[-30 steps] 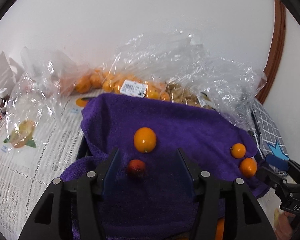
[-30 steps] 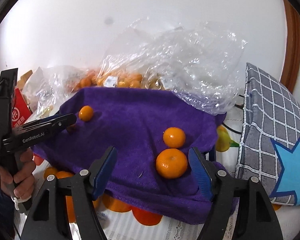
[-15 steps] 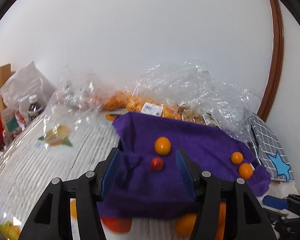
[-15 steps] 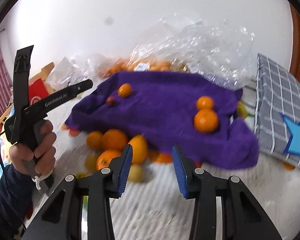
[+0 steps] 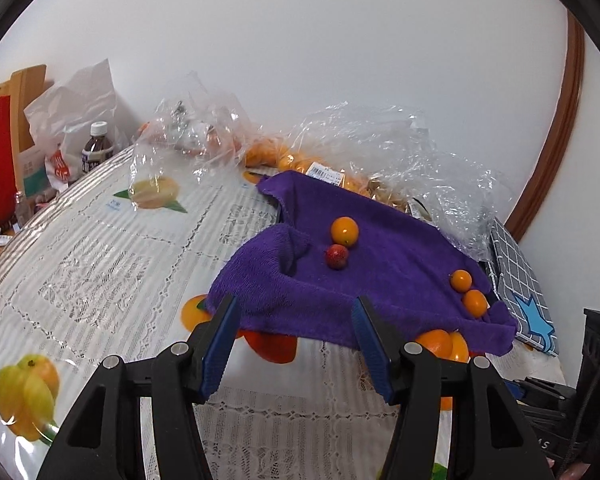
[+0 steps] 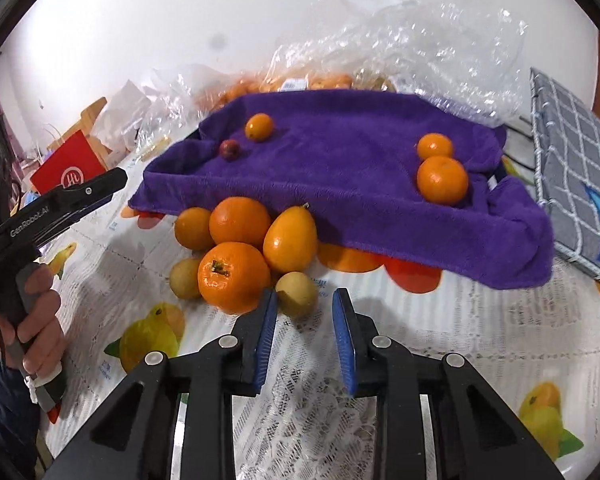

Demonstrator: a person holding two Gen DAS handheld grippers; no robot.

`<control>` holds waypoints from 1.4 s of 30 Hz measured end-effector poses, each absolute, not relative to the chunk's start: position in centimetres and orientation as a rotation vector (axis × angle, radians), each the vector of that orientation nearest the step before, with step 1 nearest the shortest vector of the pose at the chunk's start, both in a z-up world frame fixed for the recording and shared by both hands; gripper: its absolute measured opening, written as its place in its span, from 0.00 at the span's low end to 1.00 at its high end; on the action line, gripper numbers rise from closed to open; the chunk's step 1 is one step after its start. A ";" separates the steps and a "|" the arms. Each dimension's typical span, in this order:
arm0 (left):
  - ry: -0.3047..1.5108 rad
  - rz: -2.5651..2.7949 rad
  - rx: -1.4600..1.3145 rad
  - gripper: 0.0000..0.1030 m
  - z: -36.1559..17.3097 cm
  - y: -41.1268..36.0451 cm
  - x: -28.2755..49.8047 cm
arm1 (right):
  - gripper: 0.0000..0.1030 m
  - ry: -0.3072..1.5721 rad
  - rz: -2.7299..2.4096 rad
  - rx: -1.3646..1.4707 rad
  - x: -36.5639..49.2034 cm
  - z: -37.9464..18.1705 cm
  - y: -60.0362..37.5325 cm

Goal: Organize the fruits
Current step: 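Reach the right gripper to a pale round fruit and close on it, then grasp an orange with the left gripper while the right holds the pale fruit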

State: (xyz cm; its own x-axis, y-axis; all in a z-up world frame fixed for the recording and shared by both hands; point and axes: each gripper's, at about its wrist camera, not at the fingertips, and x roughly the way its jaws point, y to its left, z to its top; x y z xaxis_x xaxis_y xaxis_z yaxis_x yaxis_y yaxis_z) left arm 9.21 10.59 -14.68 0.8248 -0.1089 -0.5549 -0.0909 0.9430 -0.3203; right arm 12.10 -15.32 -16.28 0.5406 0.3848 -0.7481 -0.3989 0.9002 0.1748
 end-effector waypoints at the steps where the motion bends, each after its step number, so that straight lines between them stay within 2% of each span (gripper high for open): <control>1: 0.613 -0.005 -0.346 0.54 -14.8 10.6 9.3 | 0.28 0.889 0.456 -0.026 12.3 -16.4 -15.1; 4: 0.625 -0.011 -0.355 0.54 -15.0 10.7 9.5 | 0.28 0.897 0.452 -0.042 12.9 -16.7 -14.7; 6: 0.622 -0.020 -0.354 0.54 -14.9 10.6 9.5 | 0.23 0.893 0.450 -0.041 13.0 -16.7 -14.6; 17: 0.627 -0.126 -0.343 0.52 -14.9 9.2 9.3 | 0.24 0.759 0.258 0.001 10.5 -15.1 -19.3; 20: 0.660 -0.198 -0.325 0.51 -15.0 8.0 9.4 | 0.24 0.788 0.228 0.045 10.7 -15.5 -20.6; 23: 0.702 -0.255 -0.286 0.45 -15.3 6.4 9.5 | 0.24 0.803 0.205 0.046 11.0 -15.5 -20.9; 37: 0.811 -0.242 -0.180 0.45 -16.5 2.8 12.1 | 0.24 0.804 0.212 0.039 10.6 -15.7 -20.6; 39: 0.838 -0.239 -0.182 0.33 -16.9 2.8 12.5 | 0.24 0.805 0.217 0.039 10.6 -15.7 -20.6; 42: 0.826 -0.244 -0.245 0.33 -17.0 3.9 12.5 | 0.24 0.812 0.221 0.049 10.8 -15.8 -20.6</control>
State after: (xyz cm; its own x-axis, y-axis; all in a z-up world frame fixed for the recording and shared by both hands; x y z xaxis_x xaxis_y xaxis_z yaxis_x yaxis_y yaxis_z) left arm 12.49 3.85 -16.99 0.6535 -0.3070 -0.6919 0.1182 0.9442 -0.3073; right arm 10.80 -20.63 -15.83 0.6661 0.2145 -0.7144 -0.1769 0.9759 0.1280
